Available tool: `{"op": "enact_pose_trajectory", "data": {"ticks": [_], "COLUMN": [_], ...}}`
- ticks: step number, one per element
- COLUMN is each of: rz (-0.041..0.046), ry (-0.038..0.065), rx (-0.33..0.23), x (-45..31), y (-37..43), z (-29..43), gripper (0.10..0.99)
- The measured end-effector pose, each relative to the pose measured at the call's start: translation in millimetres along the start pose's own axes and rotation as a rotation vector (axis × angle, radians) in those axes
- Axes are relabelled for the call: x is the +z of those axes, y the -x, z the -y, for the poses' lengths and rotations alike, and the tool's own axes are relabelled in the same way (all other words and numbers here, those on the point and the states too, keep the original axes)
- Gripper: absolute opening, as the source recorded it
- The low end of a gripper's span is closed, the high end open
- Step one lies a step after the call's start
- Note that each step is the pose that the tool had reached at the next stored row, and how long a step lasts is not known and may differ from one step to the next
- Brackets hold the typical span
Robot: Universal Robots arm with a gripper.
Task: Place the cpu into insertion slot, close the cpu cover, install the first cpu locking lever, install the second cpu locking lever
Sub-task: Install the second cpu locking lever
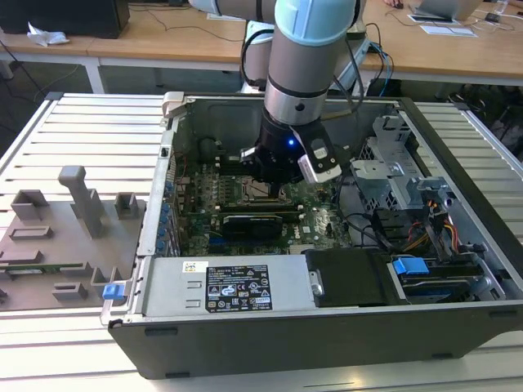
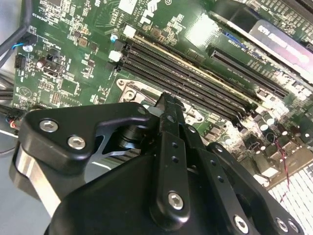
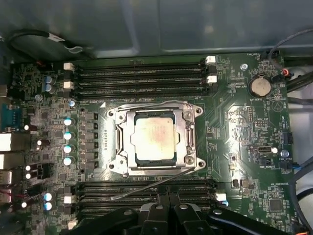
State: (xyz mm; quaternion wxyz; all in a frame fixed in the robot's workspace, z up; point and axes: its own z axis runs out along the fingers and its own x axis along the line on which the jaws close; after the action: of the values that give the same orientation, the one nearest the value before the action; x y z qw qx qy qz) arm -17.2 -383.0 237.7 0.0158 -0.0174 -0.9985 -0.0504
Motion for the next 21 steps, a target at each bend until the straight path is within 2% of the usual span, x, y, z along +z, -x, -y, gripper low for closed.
{"op": "enact_pose_trajectory", "data": {"ticks": [6, 21], "rz": [0.0, -0.0001], "ry": [0.0, 0.0], "rx": [0.0, 0.0], "x": [10.7, 20.9], "y": [0.4, 0.7], "z": [1.1, 2.1], "gripper": [0.106, 0.106]}}
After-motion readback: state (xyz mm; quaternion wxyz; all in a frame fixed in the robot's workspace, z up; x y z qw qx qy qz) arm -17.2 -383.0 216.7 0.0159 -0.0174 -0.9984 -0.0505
